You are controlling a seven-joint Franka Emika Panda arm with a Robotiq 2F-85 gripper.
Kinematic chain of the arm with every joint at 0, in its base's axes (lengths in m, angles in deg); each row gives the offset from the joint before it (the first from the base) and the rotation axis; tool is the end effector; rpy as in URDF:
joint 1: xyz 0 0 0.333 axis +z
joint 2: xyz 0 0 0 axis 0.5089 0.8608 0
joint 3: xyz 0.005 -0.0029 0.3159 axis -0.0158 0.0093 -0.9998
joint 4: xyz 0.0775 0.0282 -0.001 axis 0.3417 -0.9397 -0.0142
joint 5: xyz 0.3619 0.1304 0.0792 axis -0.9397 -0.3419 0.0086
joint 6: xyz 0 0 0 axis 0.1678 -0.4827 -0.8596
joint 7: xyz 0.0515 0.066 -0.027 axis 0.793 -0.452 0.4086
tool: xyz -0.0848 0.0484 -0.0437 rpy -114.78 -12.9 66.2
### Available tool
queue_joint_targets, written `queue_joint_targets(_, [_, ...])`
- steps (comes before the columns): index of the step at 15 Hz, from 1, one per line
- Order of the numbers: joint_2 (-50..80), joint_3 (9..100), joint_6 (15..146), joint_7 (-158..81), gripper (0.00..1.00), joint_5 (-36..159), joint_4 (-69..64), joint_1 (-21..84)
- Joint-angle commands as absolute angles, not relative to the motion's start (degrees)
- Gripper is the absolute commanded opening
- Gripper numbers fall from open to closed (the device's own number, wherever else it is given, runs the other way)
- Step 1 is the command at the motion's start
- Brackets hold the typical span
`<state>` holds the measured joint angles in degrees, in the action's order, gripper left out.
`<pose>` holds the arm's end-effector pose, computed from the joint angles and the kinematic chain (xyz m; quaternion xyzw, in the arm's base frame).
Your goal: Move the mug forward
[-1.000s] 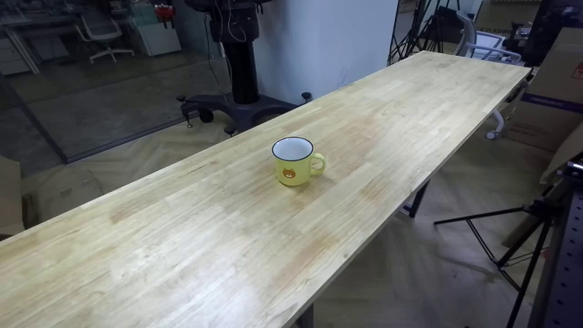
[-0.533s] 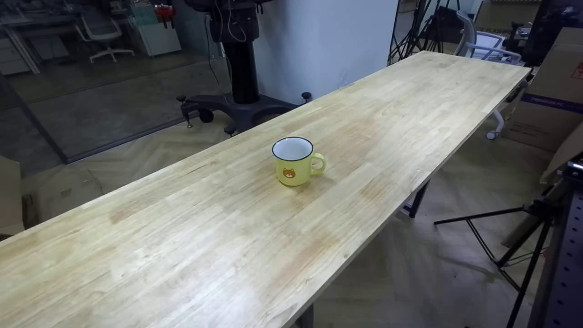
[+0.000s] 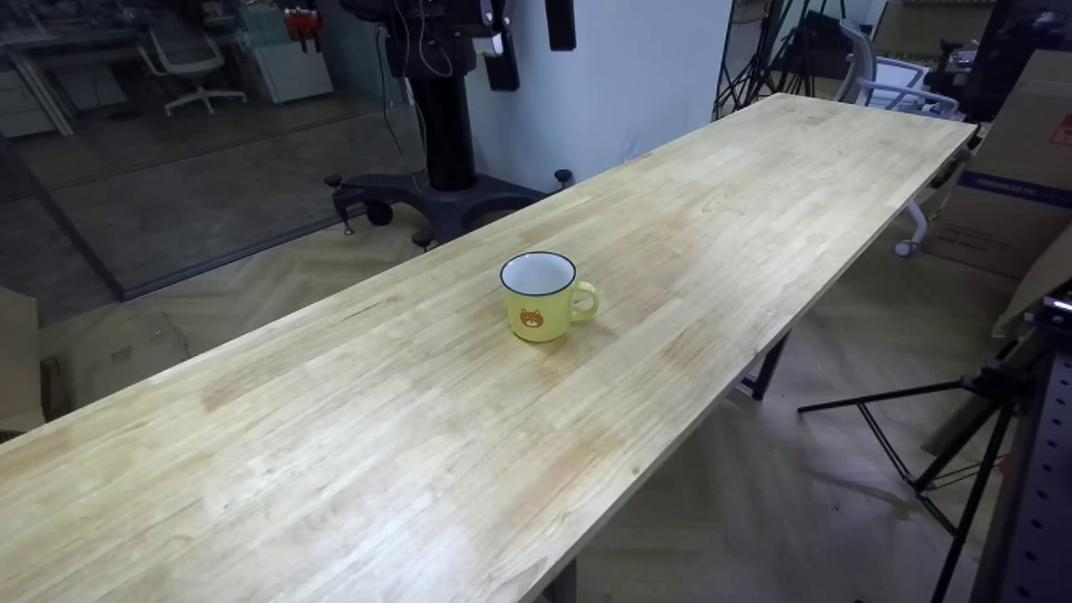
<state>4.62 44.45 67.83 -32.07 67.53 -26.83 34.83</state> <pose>0.5614 0.0947 0.3967 0.9872 0.1467 0.0013 0.0618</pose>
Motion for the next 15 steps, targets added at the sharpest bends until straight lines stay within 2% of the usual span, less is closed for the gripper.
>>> queue_joint_targets(1, [4.6,44.9,67.7,-32.0,1.0,67.5,-26.8,35.4])
queue_joint_targets(4, [4.9,44.9,69.1,-32.6,1.0,68.4,-26.8,35.6])
queue_joint_targets(15, [19.3,46.1,78.1,-17.7,1.0,61.6,-23.4,31.3])
